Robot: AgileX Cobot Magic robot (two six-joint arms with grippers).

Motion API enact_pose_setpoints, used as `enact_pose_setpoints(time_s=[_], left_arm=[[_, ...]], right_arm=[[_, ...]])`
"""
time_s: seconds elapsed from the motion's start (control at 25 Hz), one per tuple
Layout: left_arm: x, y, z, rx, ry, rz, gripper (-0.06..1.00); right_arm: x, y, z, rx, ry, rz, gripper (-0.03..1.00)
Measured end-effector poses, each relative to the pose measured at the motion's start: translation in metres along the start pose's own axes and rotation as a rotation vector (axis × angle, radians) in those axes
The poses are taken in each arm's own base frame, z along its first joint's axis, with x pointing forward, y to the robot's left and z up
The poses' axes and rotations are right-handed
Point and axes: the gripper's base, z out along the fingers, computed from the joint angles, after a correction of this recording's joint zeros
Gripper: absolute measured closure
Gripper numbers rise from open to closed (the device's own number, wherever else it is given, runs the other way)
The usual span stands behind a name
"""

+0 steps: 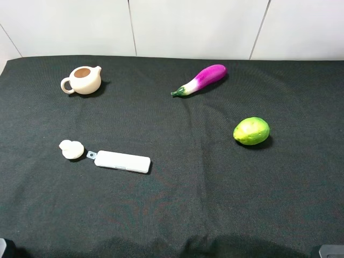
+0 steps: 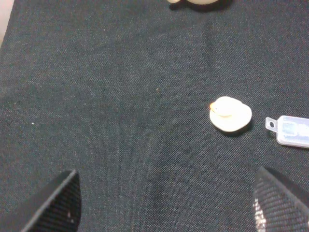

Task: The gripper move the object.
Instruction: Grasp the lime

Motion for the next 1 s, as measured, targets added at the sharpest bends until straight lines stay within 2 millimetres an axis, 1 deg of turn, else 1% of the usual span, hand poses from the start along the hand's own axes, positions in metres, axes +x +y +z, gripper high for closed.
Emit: enact_pose_setpoints(time_s=[1.0], left_arm=[[0.0000,0.0000,0.0000,0.000,0.000,0.000,0.18]], right_arm=[[0.0000,0.0000,0.0000,0.000,0.000,0.000,0.27]])
